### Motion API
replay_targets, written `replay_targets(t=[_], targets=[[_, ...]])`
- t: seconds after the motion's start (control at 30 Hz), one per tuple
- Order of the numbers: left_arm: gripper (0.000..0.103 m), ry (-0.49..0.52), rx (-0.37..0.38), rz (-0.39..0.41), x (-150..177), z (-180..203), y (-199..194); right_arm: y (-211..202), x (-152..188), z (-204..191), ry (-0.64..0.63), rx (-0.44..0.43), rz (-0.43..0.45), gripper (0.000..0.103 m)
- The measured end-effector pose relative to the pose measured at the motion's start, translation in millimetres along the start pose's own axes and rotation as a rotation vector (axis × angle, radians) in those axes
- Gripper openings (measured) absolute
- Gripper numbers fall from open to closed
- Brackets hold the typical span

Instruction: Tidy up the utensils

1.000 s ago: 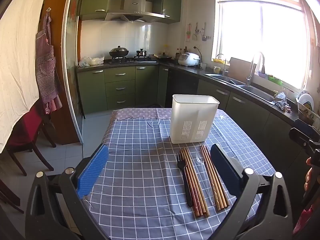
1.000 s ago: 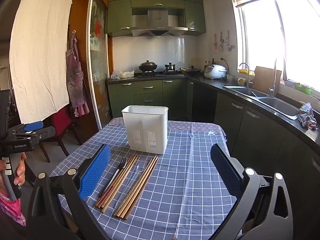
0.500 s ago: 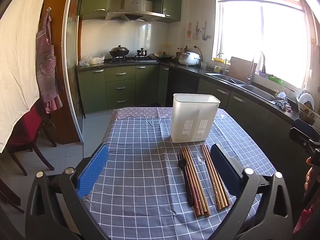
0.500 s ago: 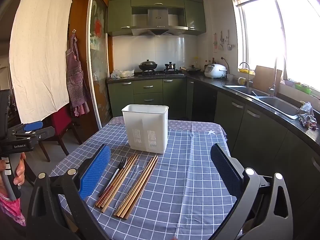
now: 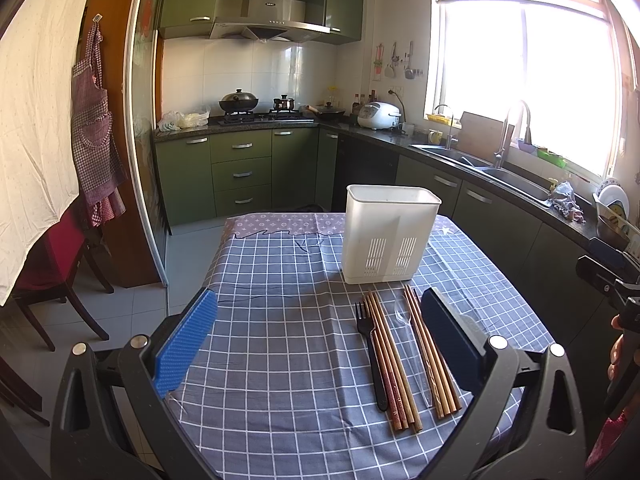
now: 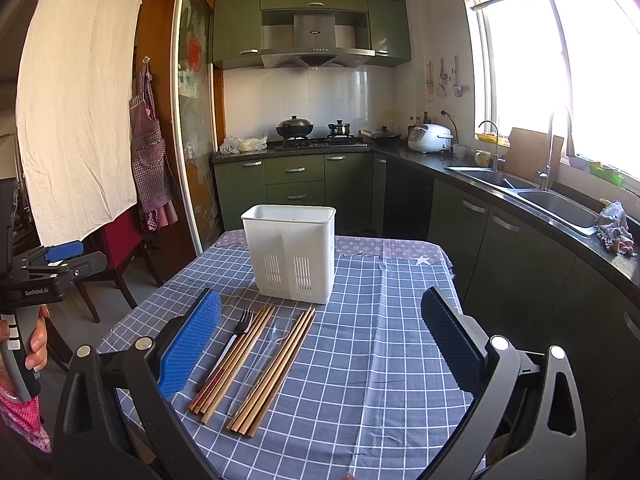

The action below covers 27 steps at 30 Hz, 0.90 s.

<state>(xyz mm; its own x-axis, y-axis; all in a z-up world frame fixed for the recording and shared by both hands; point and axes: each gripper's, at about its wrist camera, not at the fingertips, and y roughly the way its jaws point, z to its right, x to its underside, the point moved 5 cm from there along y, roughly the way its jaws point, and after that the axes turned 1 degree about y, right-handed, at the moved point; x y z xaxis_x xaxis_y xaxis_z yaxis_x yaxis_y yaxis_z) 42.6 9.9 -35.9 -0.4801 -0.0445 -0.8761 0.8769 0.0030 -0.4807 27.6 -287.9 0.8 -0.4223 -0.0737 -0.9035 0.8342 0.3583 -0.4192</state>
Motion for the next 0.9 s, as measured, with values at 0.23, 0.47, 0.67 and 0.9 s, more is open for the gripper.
replay_targets(t=[0.23, 0.47, 0.67, 0.9], targets=[[0.097, 0.008, 0.006, -0.045, 6.0, 4.4, 13.5, 21.5, 4.4, 4.7, 0.010, 0.017, -0.047, 0.099], [0.097, -0.015, 0.014, -0.202, 13.7, 9.4, 63.4, 67.3, 24.4, 19.0, -0.007, 0.070, -0.196, 0.099], [0.097, -0.003, 0.030, -0.373, 24.8, 24.8, 117.1, 118.7, 41.2, 39.7, 0.002, 0.123, -0.323, 0.099], [0.093, 0.021, 0.050, -0.537, 38.7, 44.3, 166.8, 157.2, 48.4, 56.8, 0.036, 0.140, -0.419, 0.085]])
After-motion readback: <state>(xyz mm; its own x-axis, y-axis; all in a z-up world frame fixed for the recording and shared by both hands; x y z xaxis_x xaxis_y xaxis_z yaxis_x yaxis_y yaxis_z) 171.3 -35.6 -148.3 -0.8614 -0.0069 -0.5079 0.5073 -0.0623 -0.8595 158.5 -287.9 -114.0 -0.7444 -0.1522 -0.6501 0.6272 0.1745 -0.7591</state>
